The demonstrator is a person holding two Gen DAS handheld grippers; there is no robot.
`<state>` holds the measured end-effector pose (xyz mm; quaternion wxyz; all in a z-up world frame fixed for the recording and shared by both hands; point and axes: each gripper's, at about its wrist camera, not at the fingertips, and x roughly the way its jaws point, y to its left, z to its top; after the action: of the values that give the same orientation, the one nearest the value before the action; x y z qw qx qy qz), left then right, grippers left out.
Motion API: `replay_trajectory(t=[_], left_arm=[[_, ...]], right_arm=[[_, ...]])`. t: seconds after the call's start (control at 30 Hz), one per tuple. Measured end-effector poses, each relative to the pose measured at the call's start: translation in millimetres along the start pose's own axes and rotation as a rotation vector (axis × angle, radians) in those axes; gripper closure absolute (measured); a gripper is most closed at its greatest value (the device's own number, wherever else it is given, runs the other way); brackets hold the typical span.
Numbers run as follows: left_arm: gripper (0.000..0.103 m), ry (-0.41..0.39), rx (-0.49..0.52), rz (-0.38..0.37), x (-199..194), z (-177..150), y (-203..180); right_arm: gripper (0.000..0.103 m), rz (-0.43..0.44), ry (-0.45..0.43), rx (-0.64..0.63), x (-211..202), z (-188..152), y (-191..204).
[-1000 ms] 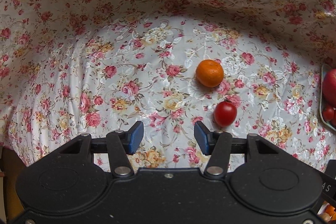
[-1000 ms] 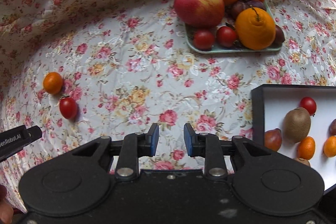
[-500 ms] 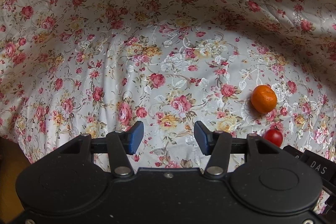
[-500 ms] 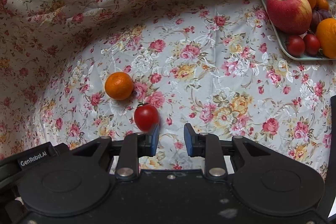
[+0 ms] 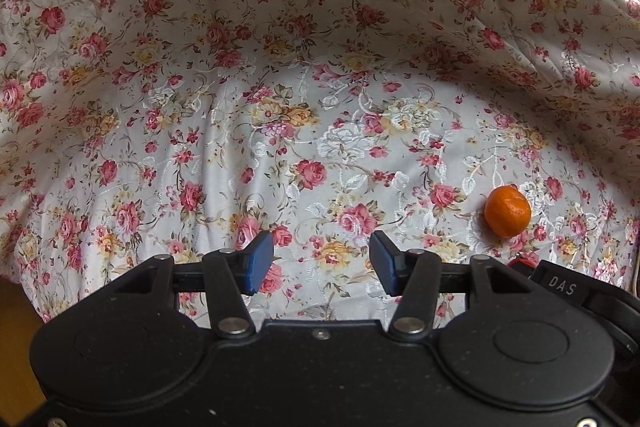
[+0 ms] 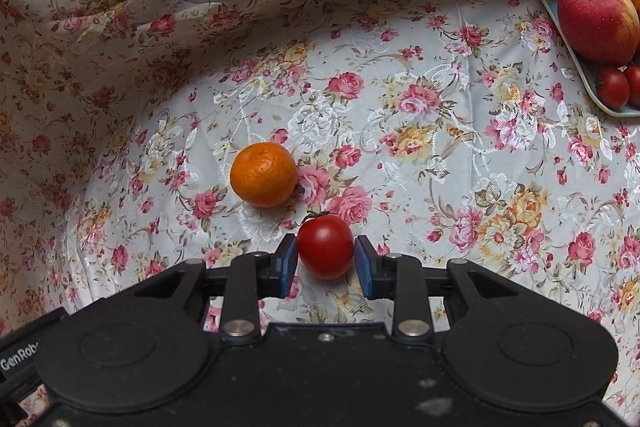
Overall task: Organize fruits
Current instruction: 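Grasp the mandarin with the left gripper while the right grasps the red cherry tomato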
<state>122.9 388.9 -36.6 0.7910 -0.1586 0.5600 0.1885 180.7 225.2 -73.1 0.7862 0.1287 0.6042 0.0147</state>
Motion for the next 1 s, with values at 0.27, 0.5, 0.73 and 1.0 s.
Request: replay_trajectory(t=[0.27,0.5,0.73,1.0], left_arm=[[0.044,-0.010,0.051,-0.032,0,-5,-17],[0.044,-0.029,0.111,-0.050,0,-9,-45],[0.044,-0.024,0.157,-0.134,7,-6,-80],[0.044,-0.053,0.176,-0.128,20,4,-112]], right_arm=[[0.072,0.024,-0.001,0.002,-4,3,-4],[0.072,-0.029,0.048,0.061,-18,6,-36],[0.072,-0.119,0.080,0.106,-37,5,-80],[0.072,-0.125,0.092,0.118,-56,3,-108]])
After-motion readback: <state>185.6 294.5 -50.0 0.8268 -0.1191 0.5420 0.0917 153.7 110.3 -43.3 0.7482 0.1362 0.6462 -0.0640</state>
